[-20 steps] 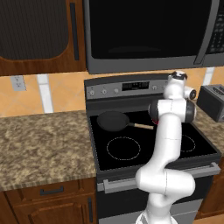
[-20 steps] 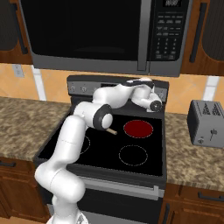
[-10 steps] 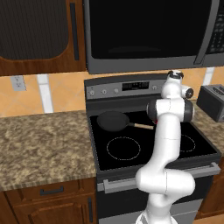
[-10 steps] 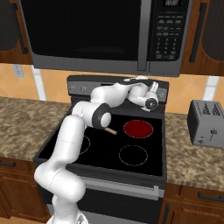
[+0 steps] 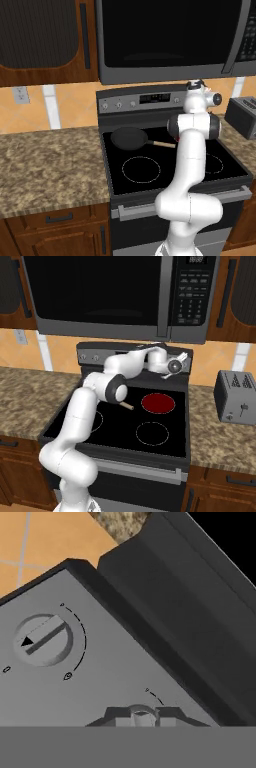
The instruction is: Turn off the rear right burner of the stove.
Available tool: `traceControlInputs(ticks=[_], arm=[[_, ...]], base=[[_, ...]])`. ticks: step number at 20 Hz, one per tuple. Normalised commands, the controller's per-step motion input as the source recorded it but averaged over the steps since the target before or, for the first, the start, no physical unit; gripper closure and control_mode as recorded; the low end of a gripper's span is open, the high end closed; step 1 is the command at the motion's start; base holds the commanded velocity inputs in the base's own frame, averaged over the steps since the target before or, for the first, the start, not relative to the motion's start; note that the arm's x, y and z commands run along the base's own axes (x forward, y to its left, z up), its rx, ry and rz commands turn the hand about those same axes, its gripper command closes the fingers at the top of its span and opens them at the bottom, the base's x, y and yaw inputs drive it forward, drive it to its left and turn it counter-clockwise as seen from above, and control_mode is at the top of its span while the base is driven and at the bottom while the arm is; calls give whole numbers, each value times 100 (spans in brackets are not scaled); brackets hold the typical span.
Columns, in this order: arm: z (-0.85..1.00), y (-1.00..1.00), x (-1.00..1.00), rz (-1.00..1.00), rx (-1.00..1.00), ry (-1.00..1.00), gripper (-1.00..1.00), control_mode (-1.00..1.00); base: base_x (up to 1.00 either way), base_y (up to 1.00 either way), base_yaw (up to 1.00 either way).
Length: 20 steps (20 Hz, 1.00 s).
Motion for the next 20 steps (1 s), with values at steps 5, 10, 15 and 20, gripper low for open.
traceControlInputs(ticks=[5, 10, 15, 20], arm=[[0, 0, 46, -21, 55, 9, 100, -100], [0, 0, 52, -25, 56, 4, 100, -100], [0, 0, 53, -28, 59, 1, 100, -100], [0, 3, 29, -23, 48, 0, 100, -100]], base=[[0, 0, 0], [0, 0, 0], [0, 0, 0], [0, 0, 0]])
